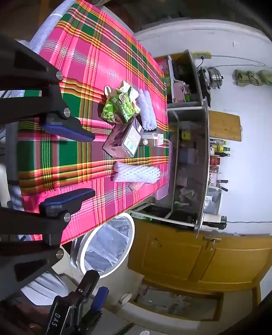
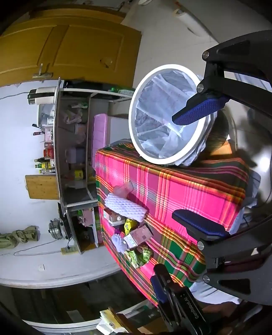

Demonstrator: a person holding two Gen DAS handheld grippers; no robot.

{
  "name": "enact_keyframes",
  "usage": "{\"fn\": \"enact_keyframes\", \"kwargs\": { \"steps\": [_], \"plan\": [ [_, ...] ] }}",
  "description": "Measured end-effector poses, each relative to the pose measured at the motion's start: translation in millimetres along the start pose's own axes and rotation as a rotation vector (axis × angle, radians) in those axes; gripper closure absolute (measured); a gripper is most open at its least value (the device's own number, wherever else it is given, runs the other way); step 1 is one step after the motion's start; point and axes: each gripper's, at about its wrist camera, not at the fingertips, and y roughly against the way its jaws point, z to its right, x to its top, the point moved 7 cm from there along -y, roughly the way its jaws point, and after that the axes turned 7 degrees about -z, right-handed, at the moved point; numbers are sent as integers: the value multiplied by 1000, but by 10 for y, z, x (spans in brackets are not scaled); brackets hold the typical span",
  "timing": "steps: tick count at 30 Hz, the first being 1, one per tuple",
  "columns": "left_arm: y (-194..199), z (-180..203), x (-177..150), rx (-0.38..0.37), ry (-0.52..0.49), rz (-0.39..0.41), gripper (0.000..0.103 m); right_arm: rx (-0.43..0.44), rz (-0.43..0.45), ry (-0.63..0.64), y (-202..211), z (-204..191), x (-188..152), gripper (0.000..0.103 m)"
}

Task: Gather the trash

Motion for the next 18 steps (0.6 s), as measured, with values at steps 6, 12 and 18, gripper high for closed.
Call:
{"fn": "enact_keyframes", "kwargs": {
  "steps": [6,12,18],
  "plan": [
    [3,-1,0,-1,1,2,57,0,1,0,-10,-1,-7,20],
    [63,66,34,-3,2,4,57,1,-2,0,3,-9,1,20],
    [110,133,60,-4,2,5,57,0,-1,0,20,-14,8,20]
  ]
}}
